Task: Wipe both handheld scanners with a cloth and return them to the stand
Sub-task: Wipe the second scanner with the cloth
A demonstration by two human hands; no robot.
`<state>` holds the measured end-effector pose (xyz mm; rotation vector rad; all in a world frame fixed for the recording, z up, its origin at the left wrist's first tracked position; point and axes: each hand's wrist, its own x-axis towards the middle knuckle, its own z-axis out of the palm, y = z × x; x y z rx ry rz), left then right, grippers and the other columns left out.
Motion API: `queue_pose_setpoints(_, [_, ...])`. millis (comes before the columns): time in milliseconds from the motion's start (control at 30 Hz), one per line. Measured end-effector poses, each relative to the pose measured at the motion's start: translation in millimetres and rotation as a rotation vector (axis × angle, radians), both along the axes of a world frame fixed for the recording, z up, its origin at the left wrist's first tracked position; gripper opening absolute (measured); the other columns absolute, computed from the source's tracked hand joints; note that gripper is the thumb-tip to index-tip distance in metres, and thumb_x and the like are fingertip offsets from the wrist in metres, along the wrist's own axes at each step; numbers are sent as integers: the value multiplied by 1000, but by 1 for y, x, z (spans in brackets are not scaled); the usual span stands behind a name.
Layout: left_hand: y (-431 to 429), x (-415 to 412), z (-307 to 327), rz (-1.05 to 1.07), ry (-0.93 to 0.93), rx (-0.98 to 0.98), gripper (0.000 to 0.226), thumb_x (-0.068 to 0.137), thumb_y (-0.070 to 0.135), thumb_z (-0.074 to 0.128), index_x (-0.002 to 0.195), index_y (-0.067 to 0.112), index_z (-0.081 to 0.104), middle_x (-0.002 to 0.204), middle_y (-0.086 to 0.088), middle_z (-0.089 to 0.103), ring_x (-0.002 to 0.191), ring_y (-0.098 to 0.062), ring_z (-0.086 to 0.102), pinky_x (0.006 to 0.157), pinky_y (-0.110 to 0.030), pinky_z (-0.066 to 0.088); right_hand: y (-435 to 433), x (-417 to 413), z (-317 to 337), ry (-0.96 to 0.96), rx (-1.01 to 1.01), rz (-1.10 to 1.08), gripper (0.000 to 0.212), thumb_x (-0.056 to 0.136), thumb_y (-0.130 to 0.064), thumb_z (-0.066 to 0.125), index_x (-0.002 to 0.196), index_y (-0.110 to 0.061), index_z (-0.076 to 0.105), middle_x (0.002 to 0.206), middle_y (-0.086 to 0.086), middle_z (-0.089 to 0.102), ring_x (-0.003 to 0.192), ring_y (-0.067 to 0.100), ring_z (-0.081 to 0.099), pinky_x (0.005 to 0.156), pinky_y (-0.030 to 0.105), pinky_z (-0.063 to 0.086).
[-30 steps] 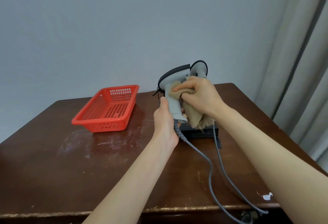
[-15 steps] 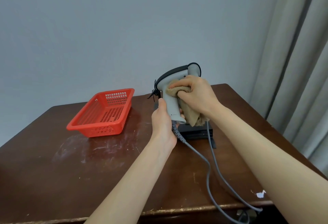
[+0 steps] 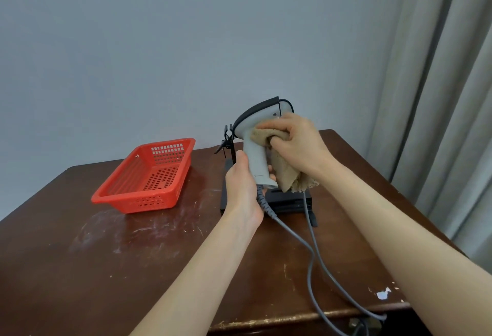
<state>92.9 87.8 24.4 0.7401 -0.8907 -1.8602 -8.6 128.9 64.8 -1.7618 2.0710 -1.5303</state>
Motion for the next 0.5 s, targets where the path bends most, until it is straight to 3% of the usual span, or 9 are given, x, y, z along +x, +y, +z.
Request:
queue_pose_setpoints(100, [-4,-2,-1,27,-46,-32,34,101,33,40,85,11,60,68,-4,62,57,-16,56,55,-28,46,7,8,-6,-2,78,130,37,78,-6,55,83,-39,73,83,-7,60,82,9,57,79,28,48])
queue_pose_setpoints(167, [-6,-3,-3,41,-62,-36,34,101,35,40,87,11,61,73,-4,61,62,-16,57,59,-30,45,11,11,-7,-45,111,199,33,75,-6,57,76,-33,75,73,-11,60,73,6,56,76,29,48])
queue_pose_setpoints(233, [-5,-4,-6,32,-76,-51,34,101,35,39,92,11,60,76,-5,62,64,-16,58,59,-29,47,7,7,-6,-22,83,123,29,76,-7,56,81,-28,75,77,-9,61,76,9,57,75,30,48])
queue_pose_setpoints(333, [-3,-7,-7,15,-71,-72,31,101,36,38,102,12,58,82,-8,63,63,-17,60,55,-28,50,-1,2,-6,60,20,-56,36,80,-9,53,97,-34,73,78,-16,51,89,5,51,67,20,41])
queue_pose_setpoints(400, [-5,-7,-8,34,-72,-80,30,102,36,37,102,13,57,89,-10,62,69,-19,59,61,-31,50,0,2,-8,54,50,-14,37,81,-8,53,97,-35,73,78,-17,48,88,6,51,70,24,43])
queue_pose_setpoints(500, [-7,-4,-11,54,-75,-75,37,102,39,33,107,13,58,96,-9,64,80,-21,62,71,-36,51,9,8,-11,42,137,139,35,78,-11,57,81,-42,73,75,-19,55,75,4,54,79,35,50])
